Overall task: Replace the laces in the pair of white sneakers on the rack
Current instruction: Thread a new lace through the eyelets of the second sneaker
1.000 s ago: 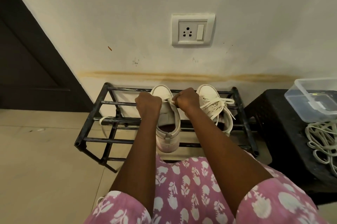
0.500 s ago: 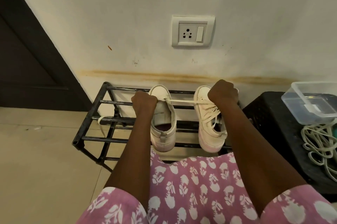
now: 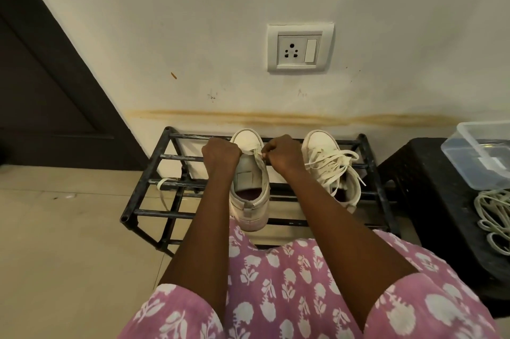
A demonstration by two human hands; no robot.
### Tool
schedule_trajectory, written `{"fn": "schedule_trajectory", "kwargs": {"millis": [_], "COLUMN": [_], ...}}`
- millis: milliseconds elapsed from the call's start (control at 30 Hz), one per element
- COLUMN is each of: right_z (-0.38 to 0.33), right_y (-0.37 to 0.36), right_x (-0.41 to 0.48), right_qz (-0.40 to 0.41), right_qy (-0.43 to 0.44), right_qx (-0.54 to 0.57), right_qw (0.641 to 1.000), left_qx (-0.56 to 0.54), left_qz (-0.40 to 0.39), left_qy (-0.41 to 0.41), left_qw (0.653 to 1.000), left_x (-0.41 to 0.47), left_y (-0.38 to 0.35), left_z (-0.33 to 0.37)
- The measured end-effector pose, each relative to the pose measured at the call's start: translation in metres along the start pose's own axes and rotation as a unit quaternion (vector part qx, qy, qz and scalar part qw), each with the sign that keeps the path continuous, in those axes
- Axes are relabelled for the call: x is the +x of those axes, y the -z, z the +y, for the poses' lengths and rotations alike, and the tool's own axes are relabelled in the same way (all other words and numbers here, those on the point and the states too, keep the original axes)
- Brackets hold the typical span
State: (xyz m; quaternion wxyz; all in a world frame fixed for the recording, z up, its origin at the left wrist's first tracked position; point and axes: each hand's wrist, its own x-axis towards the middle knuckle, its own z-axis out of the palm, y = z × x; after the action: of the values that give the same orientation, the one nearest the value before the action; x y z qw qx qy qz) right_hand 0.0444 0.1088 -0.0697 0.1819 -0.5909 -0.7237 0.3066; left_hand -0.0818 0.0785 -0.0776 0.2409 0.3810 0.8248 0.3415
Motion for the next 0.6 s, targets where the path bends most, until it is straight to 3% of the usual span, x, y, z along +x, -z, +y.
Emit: {"fn": "schedule_trajectory", "kwargs": {"millis": [367, 600], "right_z": [0.013, 0.010], "right_y": [0.003, -0.006], "right_x": [0.001, 0.004], "right_qz": [0.013, -0.049], "right_qy": [0.003, -0.024], "right_qx": [-0.088, -0.014], "right_qw": [0.996, 0.998], "left_qx": [-0.029, -0.086], "left_qz": [0.023, -0.068], "left_qy": [0.054, 0.099], "left_qw": [0.998, 0.989], "left_x": [-0.004, 0.007], "left_y": [-0.002, 0.014], "left_z": [-0.001, -0.018]}}
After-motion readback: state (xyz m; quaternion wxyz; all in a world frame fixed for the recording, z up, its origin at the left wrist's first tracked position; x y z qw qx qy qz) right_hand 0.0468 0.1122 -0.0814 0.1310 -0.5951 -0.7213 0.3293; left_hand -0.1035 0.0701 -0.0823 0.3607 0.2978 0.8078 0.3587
